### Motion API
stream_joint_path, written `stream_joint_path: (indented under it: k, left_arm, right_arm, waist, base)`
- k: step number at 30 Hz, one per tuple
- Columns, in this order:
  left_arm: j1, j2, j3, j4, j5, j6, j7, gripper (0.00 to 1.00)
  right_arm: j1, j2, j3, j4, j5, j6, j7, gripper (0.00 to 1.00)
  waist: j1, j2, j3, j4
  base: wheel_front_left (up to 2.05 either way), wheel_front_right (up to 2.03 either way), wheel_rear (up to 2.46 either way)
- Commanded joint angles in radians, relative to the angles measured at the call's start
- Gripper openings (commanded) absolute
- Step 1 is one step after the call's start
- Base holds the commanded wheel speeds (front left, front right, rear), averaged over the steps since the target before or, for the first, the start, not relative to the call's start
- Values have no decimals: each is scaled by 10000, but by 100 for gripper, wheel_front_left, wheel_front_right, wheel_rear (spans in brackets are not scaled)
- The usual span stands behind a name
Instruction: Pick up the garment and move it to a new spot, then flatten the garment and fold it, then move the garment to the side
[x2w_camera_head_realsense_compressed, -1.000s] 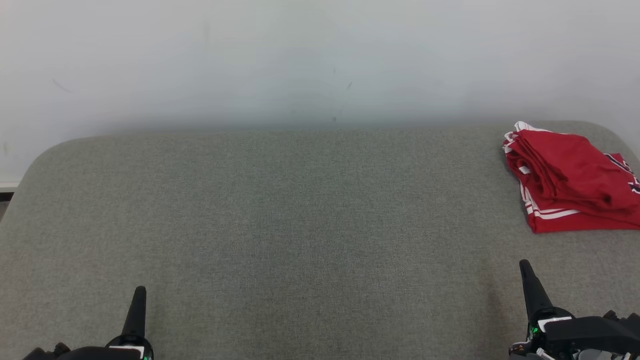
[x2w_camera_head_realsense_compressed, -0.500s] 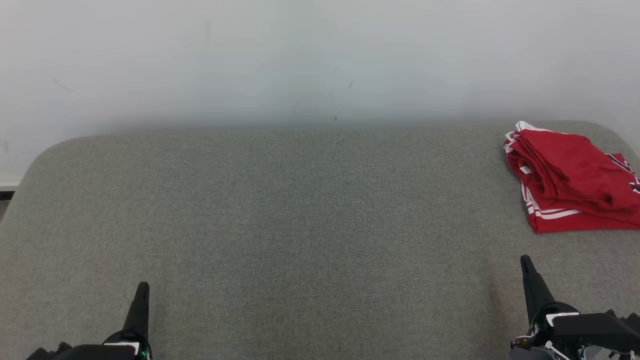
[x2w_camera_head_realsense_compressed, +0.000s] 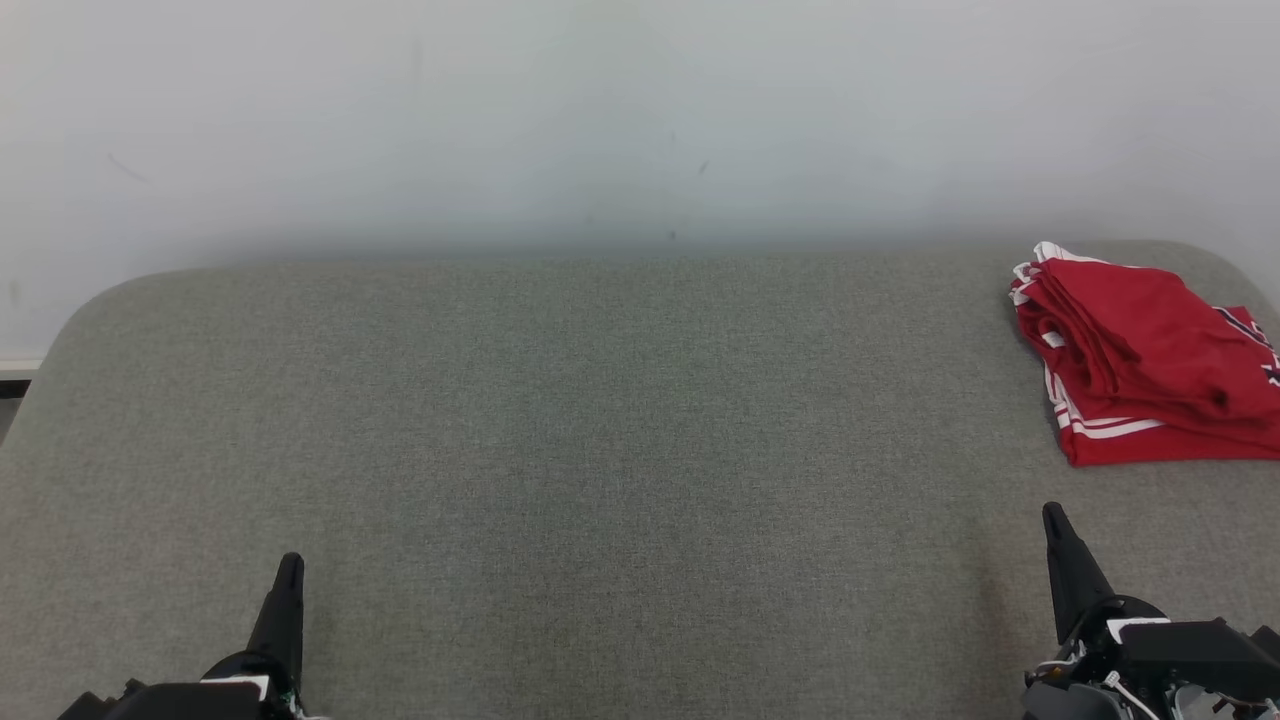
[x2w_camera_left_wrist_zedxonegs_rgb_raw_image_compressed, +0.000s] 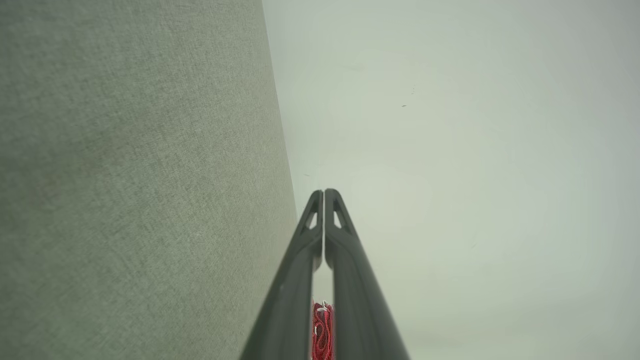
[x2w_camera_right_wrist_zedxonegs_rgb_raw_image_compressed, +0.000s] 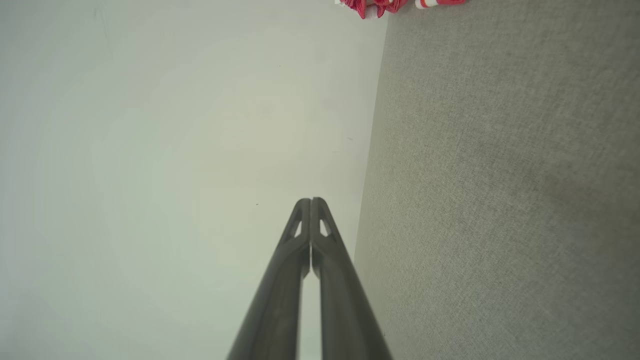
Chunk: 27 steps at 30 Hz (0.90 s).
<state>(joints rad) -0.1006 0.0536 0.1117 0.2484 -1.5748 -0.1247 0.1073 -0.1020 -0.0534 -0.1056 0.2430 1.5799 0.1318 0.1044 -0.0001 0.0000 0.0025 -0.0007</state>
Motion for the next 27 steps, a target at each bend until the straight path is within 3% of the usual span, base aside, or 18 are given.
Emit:
stream_joint_path:
  k: [1,27]
  left_arm:
    - [-119,-41,40,-45,-278,-100,74,0]
    - [-128,-51,42,-44,-403,-76,92,0]
  right_arm:
    - [-79,-14,-49,11,267,-20,57,0]
    - [-94,5,-71,23,342,-21,85,0]
  waist:
    - [1,0,2,3]
    - [1,0,6,7]
  base:
    - [0,0,0]
    - [0,0,0]
